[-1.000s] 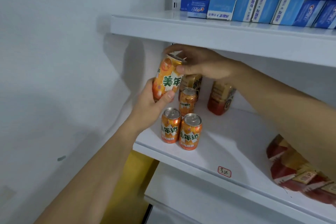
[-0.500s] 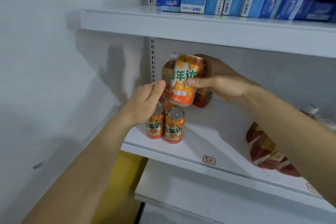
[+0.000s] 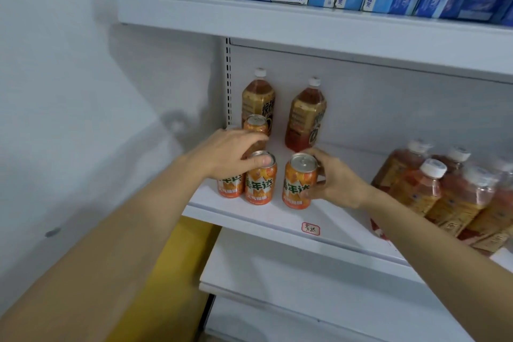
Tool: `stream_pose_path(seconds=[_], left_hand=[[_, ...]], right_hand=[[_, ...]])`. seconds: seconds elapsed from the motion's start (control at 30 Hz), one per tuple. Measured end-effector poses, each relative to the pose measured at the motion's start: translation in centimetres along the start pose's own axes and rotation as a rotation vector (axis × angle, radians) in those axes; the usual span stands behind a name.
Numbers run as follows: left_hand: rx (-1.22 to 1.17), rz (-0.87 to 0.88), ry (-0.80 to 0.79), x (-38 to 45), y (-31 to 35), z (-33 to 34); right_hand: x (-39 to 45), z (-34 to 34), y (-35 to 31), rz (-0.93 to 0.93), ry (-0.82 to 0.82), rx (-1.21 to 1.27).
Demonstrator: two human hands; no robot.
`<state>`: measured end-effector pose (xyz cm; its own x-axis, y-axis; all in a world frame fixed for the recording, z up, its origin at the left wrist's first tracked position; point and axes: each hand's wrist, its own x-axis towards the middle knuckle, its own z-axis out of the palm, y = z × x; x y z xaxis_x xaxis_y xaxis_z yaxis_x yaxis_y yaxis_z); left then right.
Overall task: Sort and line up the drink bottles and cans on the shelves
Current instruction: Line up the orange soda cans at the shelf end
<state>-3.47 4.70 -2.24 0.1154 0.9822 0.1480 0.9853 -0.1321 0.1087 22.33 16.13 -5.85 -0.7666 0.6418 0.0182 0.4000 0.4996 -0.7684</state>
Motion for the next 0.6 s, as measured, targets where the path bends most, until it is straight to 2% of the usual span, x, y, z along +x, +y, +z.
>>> stream_pose_path(seconds=[0.13, 0.17, 0.27, 0.37, 0.5, 0.6], left_hand=[[-0.485, -0.215, 0.317, -2.1, -0.7, 1.3], [-0.547, -0.276, 0.359, -2.9, -0.8, 2.1], [-0.563, -0.395, 0.294, -4.8, -1.3, 5.2], [-0.475, -0.482, 0.248, -6.1, -2.3, 7.7], [-0.264, -0.508, 0.075, -6.8, -3.4, 10.1], [-0.143, -0.474, 0.042, -7.0, -3.2, 11.5]], right_hand=[[0.1, 1.1, 2.1, 0.022, 0.045, 0.124], [0.1, 1.2, 2.3, 0.028, 0.055, 0.142], [0.6, 1.2, 2.5, 0.041, 0.028, 0.162], [0.8, 1.4, 2.3, 0.021, -0.01, 0.175], [1.0, 1.6, 2.6, 0.014, -0.052, 0.195], [1.0, 2.4, 3.0, 0.056, -0.009, 0.202]])
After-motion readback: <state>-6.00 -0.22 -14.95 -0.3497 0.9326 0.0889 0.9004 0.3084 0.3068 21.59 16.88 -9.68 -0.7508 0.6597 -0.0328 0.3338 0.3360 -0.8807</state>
